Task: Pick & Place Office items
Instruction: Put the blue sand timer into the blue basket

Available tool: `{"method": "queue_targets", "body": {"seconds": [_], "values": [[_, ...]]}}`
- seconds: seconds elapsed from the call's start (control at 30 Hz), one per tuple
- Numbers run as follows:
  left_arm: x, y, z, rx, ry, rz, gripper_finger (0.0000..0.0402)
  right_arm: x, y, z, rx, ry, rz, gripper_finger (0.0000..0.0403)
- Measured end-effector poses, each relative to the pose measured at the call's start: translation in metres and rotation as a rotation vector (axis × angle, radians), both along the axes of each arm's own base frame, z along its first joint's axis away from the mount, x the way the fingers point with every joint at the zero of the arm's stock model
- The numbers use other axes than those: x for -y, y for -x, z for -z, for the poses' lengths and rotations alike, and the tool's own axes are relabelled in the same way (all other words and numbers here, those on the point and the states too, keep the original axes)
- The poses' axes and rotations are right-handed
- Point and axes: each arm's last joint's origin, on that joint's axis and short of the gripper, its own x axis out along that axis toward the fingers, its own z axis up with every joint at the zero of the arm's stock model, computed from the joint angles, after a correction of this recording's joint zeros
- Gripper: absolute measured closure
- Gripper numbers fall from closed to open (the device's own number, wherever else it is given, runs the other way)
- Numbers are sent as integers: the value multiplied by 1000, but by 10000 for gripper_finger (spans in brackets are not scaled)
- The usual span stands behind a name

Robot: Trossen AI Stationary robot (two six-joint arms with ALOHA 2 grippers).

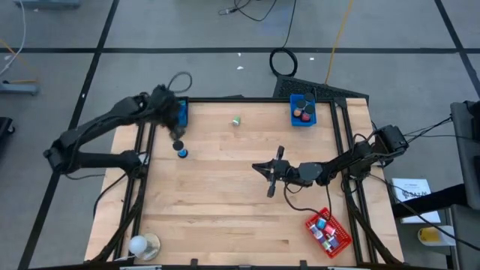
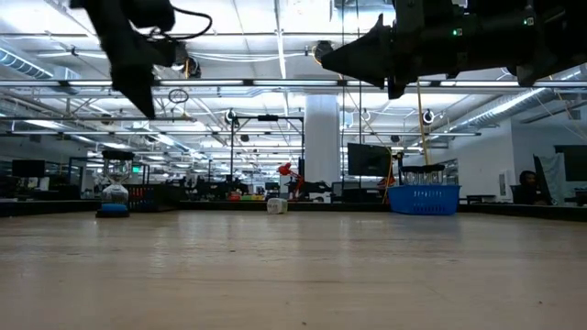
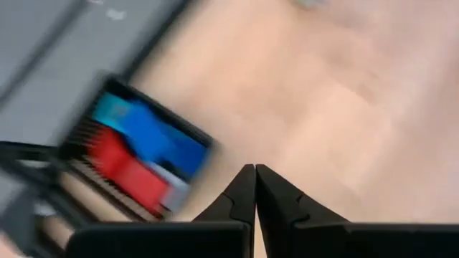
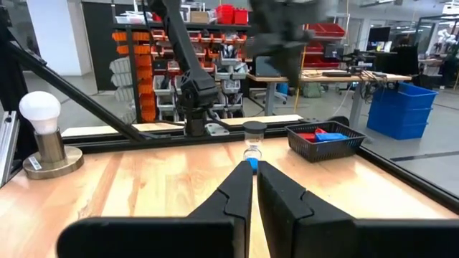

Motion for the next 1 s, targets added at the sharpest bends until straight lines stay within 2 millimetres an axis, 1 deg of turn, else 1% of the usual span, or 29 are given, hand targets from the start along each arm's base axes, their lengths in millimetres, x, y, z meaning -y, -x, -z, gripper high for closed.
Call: {"method": "queue_targets", "body": {"seconds": [0.13,0.2,0.27,0.33,0.4,0.53,0.7,0.83,0.93,1.0], "values": [[33,12,-3,-36,120,96,388,0,0,0,1,-6,0,390],[45,20,-3,-100,156,120,393,0,0,0,6,-22,-1,390],[54,27,-3,-165,159,115,394,0,0,0,6,-25,-1,390],[59,28,-3,-194,151,87,391,0,0,0,6,-26,-1,390],[62,28,-3,-189,157,63,373,0,0,0,6,-25,-1,390],[66,22,-1,-172,179,61,308,0,0,0,6,-25,-1,390],[63,9,6,-206,190,19,200,0,0,0,6,-26,-1,390],[59,-1,25,-179,192,-6,123,0,0,0,10,-40,-2,390],[57,-6,42,-196,180,5,84,0,0,0,10,-43,-2,390],[55,-8,49,-205,167,5,67,0,0,0,10,-43,-2,390]]}}
